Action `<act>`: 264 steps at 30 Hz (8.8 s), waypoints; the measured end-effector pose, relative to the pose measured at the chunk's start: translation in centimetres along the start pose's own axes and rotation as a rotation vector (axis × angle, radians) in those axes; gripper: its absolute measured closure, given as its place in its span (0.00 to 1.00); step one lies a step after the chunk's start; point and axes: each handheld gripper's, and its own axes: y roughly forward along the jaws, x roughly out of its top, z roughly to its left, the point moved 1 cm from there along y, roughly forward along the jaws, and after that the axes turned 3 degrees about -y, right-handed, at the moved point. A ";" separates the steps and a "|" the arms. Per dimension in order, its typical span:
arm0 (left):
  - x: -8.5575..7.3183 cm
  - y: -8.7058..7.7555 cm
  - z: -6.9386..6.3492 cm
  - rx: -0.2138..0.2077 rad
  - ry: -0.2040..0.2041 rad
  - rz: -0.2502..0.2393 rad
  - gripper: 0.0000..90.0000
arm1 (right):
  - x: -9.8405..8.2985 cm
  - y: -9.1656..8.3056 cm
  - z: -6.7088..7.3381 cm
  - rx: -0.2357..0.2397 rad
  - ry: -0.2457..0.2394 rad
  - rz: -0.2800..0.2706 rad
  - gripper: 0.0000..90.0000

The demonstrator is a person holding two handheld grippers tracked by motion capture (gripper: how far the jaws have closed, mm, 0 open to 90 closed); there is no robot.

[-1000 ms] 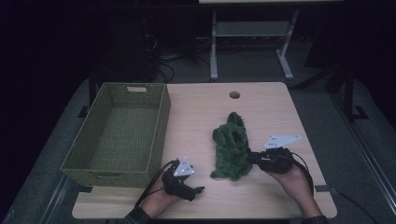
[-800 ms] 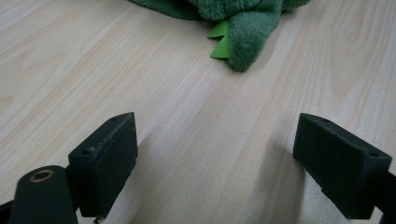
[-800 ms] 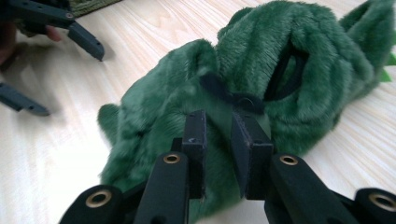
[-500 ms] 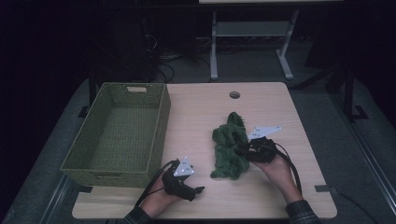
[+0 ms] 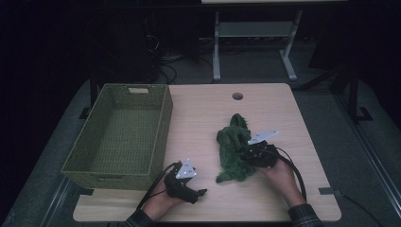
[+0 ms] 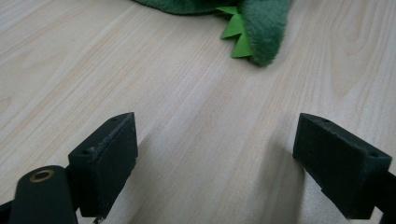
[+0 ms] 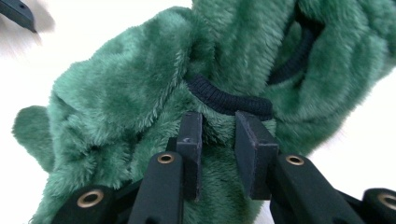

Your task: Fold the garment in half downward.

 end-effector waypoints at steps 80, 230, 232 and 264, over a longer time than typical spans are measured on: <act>11.2 9.2 2.8 -0.231 0.080 0.007 1.00 | 4.3 -2.8 -4.6 -0.026 0.081 -0.213 0.51; 7.5 1.5 1.0 -0.134 0.111 -0.101 0.96 | -2.2 -3.6 0.7 0.221 -0.068 -0.141 0.61; 7.6 1.6 0.9 -0.135 0.112 -0.103 0.96 | -2.2 -3.3 0.9 0.218 -0.063 -0.131 0.64; 6.3 3.1 0.3 -0.059 0.201 -0.047 0.96 | -6.3 -4.1 -0.1 0.114 0.006 -0.105 0.98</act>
